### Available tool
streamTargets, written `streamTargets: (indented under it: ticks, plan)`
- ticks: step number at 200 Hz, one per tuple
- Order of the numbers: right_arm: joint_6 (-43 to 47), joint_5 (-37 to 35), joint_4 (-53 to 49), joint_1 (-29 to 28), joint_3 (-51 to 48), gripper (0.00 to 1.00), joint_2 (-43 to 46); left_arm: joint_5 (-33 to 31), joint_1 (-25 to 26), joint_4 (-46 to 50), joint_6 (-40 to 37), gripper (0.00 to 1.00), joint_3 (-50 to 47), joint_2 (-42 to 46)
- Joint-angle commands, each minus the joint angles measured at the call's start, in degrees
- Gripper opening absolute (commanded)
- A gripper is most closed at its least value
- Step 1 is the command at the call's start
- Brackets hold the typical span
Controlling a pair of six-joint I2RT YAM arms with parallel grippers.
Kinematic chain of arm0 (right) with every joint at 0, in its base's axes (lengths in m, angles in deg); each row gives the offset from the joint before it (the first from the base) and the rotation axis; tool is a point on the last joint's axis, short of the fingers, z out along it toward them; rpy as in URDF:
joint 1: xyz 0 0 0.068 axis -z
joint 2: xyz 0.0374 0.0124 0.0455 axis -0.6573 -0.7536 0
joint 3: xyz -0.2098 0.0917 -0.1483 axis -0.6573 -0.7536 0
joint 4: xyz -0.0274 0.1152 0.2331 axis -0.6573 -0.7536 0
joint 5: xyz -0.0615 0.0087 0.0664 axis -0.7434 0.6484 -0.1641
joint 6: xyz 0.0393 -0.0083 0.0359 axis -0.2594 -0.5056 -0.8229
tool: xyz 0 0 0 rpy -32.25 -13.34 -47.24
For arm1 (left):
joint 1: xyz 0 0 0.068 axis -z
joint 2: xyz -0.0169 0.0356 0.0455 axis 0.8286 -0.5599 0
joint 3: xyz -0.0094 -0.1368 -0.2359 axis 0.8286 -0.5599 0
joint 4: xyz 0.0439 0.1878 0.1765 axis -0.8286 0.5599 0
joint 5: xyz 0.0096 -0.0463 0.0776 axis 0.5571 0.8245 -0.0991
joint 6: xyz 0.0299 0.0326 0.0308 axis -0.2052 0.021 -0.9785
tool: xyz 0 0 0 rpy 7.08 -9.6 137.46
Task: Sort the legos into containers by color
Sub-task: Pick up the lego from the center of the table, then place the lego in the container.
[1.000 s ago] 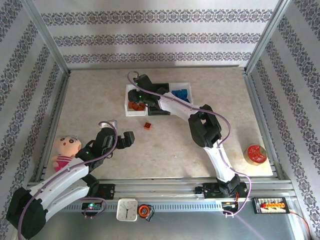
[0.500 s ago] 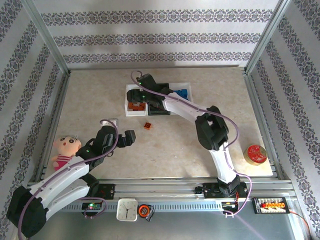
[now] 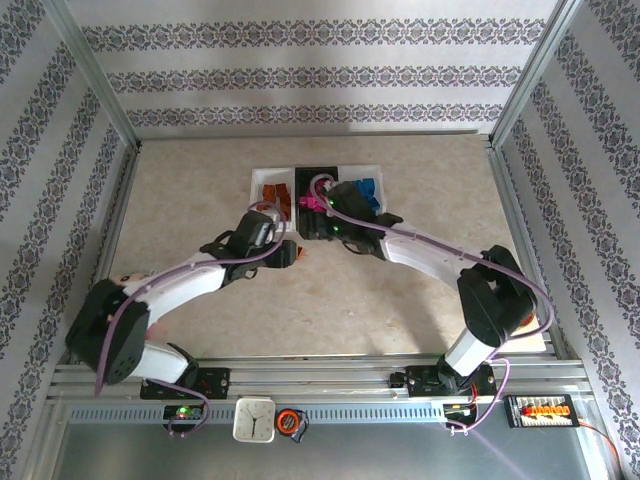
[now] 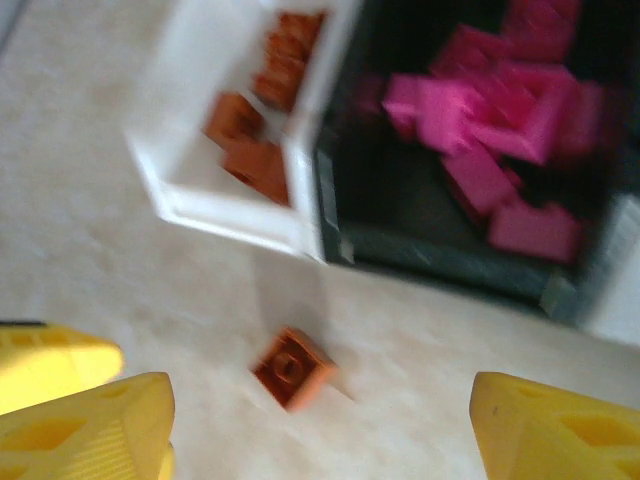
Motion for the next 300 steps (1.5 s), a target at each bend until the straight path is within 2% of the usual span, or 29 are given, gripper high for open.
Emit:
streamTargets:
  ticks: [1, 50, 104, 156, 186, 229, 265, 300]
  plan:
    - [-0.7, -1.5, 2.0, 1.5, -5.3, 0.78, 5.4, -0.3, 1.6, 2.1, -4.1, 0.66, 4.1, -4.6]
    - [-1.9, -2.1, 2.5, 3.9, -14.5, 0.78, 13.4, -2.1, 2.5, 2.3, -6.7, 0.61, 9.7, -13.9]
    - [-2.3, -2.4, 2.7, 5.6, -18.6, 0.79, 18.1, -4.9, 3.1, 4.1, -9.0, 0.58, 14.1, -20.6]
    - [-2.4, -2.5, 3.2, 6.8, -19.6, 0.79, 19.3, -5.9, 3.6, 3.3, -9.1, 0.43, 13.6, -22.4]
    - [-2.6, -2.2, 3.5, 7.1, -20.2, 0.79, 19.4, -5.1, 3.7, 2.2, -7.8, 0.31, 11.2, -19.6]
    - [-2.9, -2.1, 3.9, 7.3, -20.9, 0.79, 19.8, -4.1, 3.1, 0.5, -3.6, 0.29, 4.8, -7.1]
    - [-3.2, -1.8, 4.2, 7.3, -21.2, 0.79, 20.0, -2.2, -3.0, 0.9, -1.3, 0.28, 4.0, 2.5]
    - [-3.8, -1.3, 4.9, 7.3, -21.5, 0.79, 19.7, -1.1, -8.5, 1.2, -0.9, 0.28, 11.0, -0.2]
